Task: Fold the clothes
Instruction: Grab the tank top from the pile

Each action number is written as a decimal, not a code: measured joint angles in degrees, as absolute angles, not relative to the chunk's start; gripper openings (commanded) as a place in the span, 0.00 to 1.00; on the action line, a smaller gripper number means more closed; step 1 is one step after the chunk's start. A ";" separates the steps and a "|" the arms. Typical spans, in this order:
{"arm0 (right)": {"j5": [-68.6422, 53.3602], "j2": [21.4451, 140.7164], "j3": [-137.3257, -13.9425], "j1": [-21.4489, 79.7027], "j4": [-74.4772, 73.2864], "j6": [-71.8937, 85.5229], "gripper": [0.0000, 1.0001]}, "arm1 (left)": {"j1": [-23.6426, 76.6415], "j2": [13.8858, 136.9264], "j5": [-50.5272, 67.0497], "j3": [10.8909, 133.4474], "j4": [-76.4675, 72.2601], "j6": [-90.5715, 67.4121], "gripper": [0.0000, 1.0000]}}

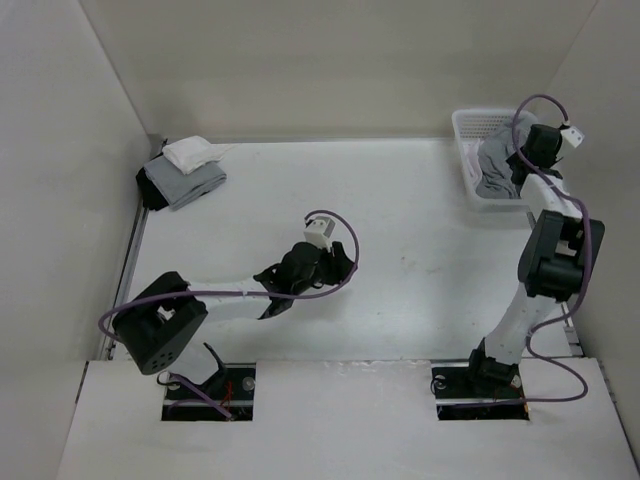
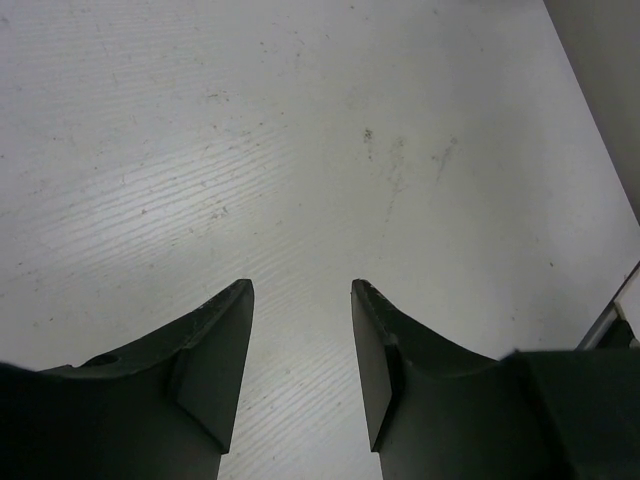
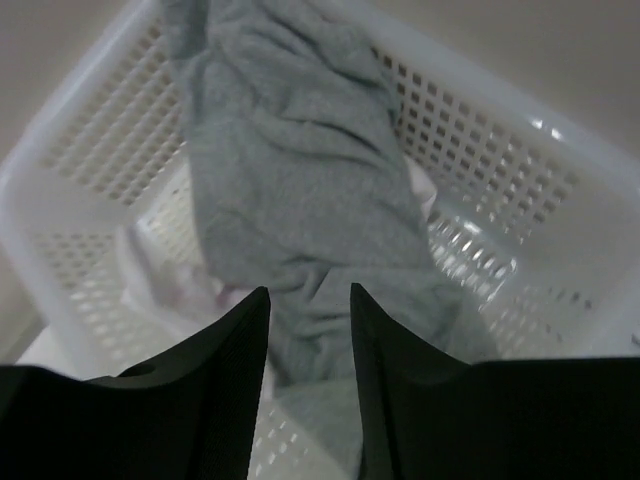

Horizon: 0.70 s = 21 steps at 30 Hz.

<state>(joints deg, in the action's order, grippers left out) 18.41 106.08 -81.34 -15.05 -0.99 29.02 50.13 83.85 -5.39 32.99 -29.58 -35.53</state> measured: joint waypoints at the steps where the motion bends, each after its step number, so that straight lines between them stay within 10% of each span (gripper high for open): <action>1: 18.48 109.27 -84.31 -15.88 -1.98 28.21 0.48 | 49.91 84.09 -5.28 32.95 -29.85 -35.53 0.42; 16: 18.39 136.05 -117.73 -19.94 -12.12 22.81 0.54 | 46.83 86.83 -2.26 31.44 -35.18 -37.06 0.43; 21: 17.47 139.48 -120.75 -20.12 -13.74 22.85 0.04 | 45.63 86.83 -2.24 30.94 -36.38 -37.54 0.44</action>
